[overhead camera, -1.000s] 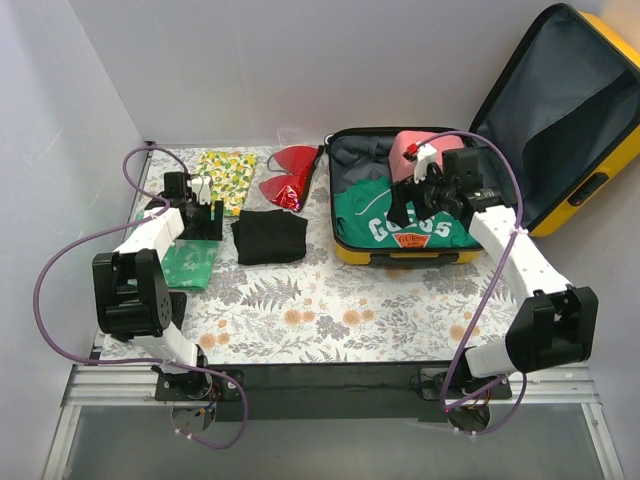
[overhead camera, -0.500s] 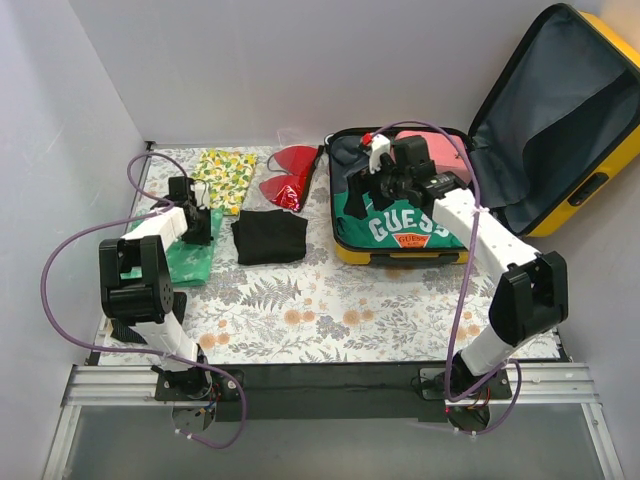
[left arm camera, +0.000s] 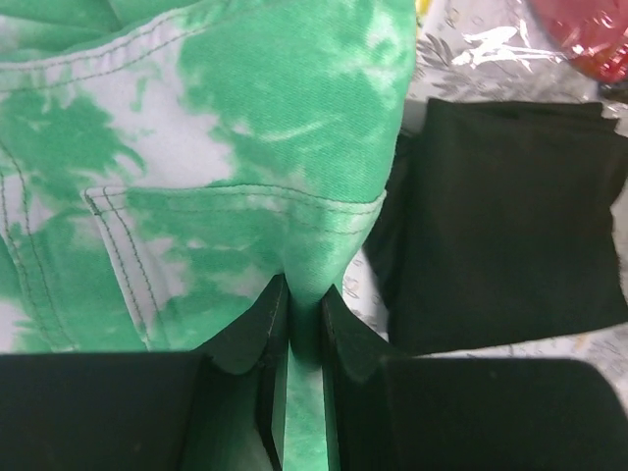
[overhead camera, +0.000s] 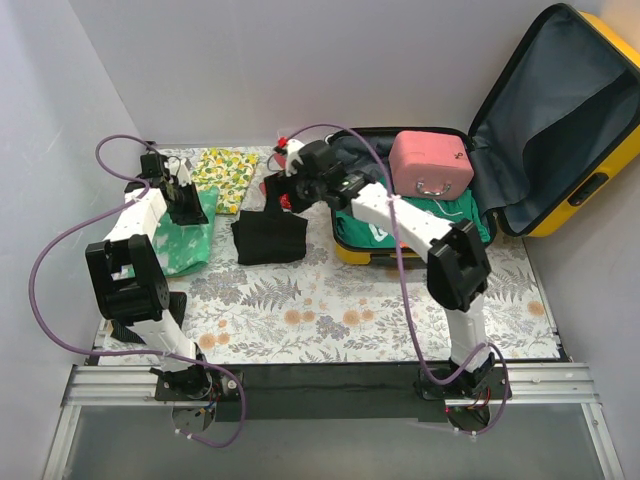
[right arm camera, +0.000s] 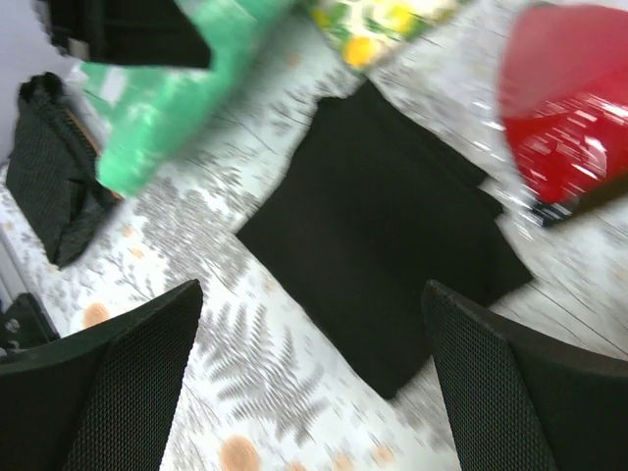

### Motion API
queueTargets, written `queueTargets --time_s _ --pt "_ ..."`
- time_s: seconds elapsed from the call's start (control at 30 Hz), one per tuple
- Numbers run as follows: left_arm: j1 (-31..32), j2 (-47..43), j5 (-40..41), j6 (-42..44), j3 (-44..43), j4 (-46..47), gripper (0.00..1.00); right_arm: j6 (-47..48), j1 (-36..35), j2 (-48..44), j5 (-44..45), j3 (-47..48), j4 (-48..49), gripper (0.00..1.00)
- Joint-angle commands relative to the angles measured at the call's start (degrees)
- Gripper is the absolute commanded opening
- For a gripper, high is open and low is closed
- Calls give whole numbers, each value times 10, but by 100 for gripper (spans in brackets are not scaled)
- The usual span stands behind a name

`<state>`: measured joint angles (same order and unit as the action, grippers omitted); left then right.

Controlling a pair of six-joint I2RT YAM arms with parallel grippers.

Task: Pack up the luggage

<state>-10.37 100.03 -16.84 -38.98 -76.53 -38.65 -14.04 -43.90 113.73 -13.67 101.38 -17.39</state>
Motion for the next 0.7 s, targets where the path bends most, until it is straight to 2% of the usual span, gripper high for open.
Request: queueTargets --time_s 0.0,0.33,0.67 --pt "2 -38 -68 -37 -3 -14 0 -53 -52 65 10 85 45 99" --pt "2 -45 -104 -95 -11 -5 0 -101 -115 191 40 195 69 99" --pt "1 -41 -145 -152 13 23 0 -148 -118 252 30 250 96 98"
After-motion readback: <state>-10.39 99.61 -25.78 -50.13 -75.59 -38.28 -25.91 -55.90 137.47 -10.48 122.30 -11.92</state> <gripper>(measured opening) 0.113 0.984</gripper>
